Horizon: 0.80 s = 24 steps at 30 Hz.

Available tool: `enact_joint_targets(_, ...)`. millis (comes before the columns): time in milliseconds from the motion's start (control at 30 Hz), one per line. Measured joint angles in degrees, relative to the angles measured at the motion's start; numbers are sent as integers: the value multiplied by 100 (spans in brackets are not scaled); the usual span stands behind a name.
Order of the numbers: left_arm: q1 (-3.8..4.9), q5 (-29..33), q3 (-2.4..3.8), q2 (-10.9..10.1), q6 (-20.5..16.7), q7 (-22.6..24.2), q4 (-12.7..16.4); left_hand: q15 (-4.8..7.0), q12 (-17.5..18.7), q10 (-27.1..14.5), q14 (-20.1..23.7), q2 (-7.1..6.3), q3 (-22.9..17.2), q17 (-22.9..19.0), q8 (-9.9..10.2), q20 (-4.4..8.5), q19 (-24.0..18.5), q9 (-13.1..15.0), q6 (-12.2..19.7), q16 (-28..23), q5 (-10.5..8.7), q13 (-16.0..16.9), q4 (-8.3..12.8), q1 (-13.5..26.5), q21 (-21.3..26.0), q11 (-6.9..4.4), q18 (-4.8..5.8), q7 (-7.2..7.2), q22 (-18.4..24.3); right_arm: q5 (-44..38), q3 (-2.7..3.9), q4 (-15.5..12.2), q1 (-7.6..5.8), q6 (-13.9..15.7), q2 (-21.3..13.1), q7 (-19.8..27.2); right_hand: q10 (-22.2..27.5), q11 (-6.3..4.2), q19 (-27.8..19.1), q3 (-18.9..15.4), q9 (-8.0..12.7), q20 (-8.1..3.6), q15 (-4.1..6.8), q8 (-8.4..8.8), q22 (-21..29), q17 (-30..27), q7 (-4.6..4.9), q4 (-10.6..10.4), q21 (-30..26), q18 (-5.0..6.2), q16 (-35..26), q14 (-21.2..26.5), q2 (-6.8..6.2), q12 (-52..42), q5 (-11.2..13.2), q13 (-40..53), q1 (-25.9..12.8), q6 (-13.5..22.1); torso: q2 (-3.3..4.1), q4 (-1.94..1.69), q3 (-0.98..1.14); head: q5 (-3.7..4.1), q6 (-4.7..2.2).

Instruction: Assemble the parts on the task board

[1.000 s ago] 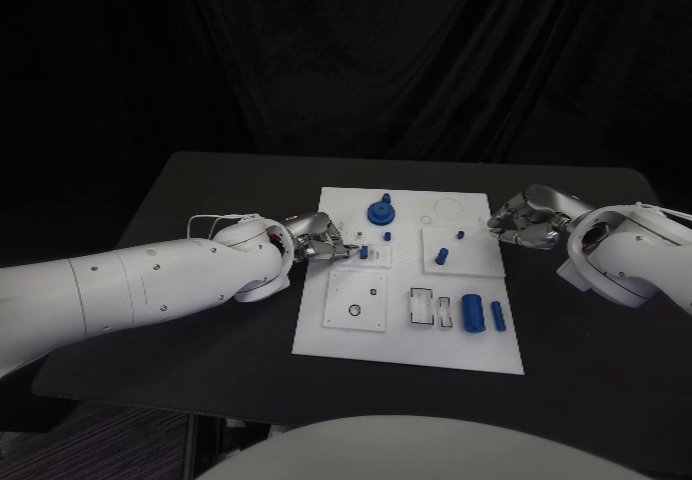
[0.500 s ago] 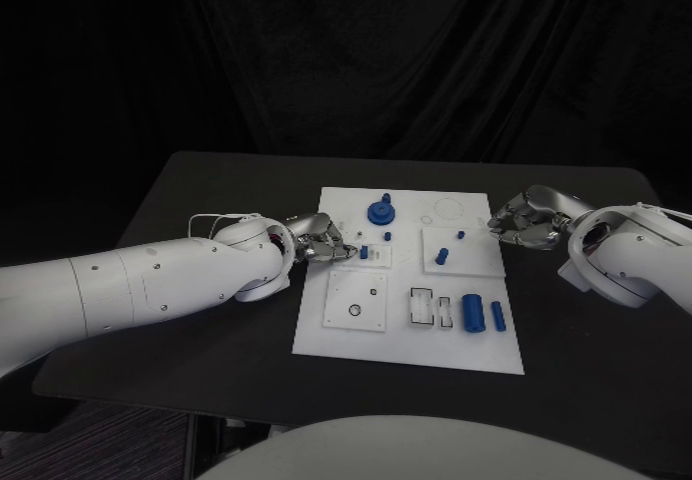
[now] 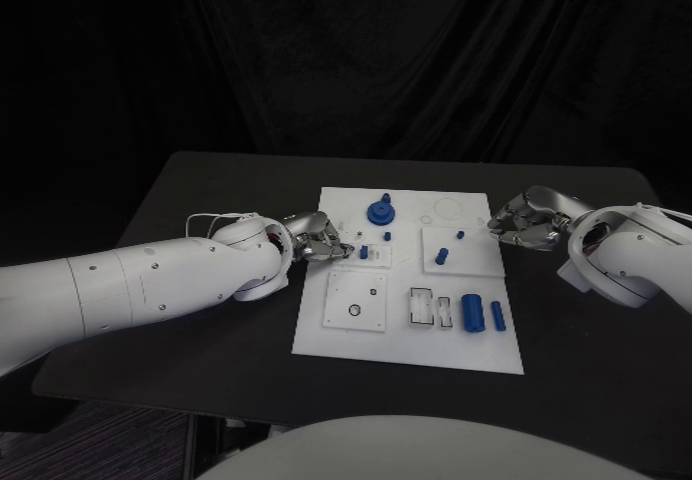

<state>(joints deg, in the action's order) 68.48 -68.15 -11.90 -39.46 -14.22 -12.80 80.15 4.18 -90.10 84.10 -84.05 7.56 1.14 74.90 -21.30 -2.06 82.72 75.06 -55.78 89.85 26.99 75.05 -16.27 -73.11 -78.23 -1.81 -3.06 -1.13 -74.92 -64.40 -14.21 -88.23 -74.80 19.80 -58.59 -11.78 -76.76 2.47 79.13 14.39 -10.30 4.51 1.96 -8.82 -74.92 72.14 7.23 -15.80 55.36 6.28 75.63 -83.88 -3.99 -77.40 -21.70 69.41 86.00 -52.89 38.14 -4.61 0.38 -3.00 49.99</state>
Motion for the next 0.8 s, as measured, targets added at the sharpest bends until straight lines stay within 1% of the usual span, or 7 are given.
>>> enact_joint_targets(300,0,-2,-5,-56,-51,-62,60,0,-17,-6,0,0,-31,0,0,0,0,0,0,0,12,-1,-32,0,0,6,0,0,0,21,0,7,9,-15,7,-2,0,0,0,0,0,0,0,0,0,0,0,0,0,0,0,0,0,0,0,1,0,0,-2,2,-2,-10,0)
enact_joint_targets(800,-2,-3,-16,-104,-102,-122,146,0,-12,-8,0,-8,-80,4,0,0,0,-1,0,0,23,3,-33,8,-22,10,0,0,1,32,0,18,20,-39,18,-6,0,0,0,0,0,0,0,0,1,1,0,0,0,0,0,0,0,-3,0,-2,0,0,-7,-4,-1,-6,0)
